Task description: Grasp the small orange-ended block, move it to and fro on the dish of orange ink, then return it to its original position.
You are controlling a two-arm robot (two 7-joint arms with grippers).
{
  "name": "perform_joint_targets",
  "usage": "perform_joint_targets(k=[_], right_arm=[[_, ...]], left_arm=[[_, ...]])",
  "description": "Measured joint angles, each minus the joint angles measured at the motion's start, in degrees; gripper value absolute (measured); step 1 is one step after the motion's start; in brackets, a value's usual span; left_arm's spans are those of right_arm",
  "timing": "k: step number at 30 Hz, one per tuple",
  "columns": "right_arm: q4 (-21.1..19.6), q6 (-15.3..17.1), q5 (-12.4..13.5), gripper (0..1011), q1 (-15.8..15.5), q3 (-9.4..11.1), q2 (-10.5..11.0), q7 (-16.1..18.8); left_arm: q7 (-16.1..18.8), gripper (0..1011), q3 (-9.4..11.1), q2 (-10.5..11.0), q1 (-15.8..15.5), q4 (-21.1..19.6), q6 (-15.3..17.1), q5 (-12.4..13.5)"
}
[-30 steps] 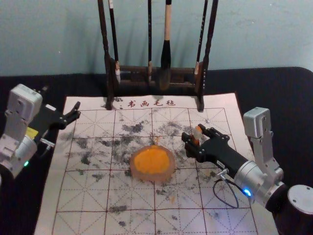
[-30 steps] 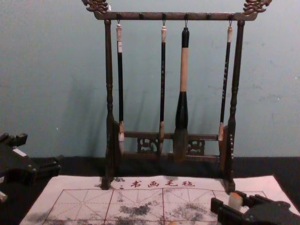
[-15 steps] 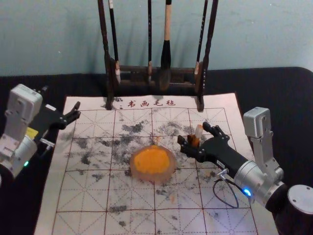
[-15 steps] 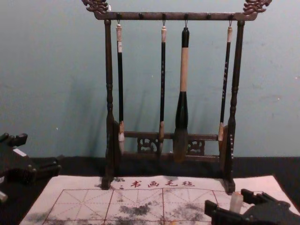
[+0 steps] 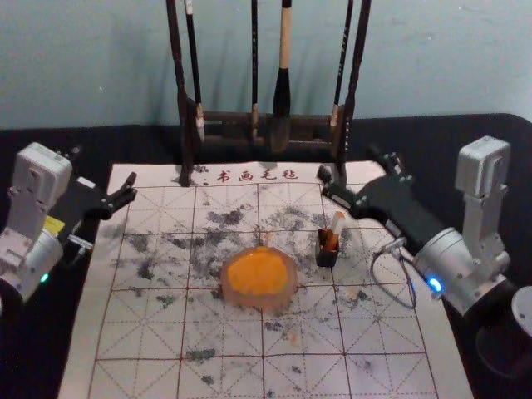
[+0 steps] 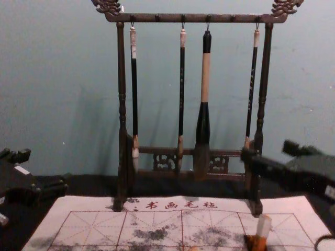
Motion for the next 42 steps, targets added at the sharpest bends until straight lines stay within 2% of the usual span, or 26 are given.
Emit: perform_joint_targets(k=[2,3,6,9,14,22,42], right_arm=[[0.42,-0.92,-1.52,1002,0.33,0.86,-0.52,-2.10],[0.42,-0.92,-1.52,1002,0.33,0.86,-0.52,-2.10],[3.74,-1.69,-5.72,1002,1.01,2.18,-1.73,-7.01],[6.91,-1.90,-8.35,1002,1.52,2.65,-2.45,-9.65],[12.23,-1.91,-11.14,1000,2.22,3.05,-3.68,-11.88],[16.37,-1.54,-12.36,1002,3.12,3.14,-4.55,-11.38],[15.68,-1.49,-12.28,1002,2.95,3.09,-4.42,-11.53]], left_arm=[[0.00,1001,0.00,0.00,0.00,0.00,0.00,0.00],[0.00,1001,0.00,0.00,0.00,0.00,0.00,0.00],[0.00,1001,0.00,0.00,0.00,0.00,0.00,0.00],[0.00,1002,0.00,0.00,0.00,0.00,0.00,0.00],[0.00,1001,0.00,0.00,0.00,0.00,0.00,0.00],[0.00,1001,0.00,0.00,0.01,0.00,0.00,0.00],[0.00,1001,0.00,0.00,0.00,0.00,0.00,0.00]])
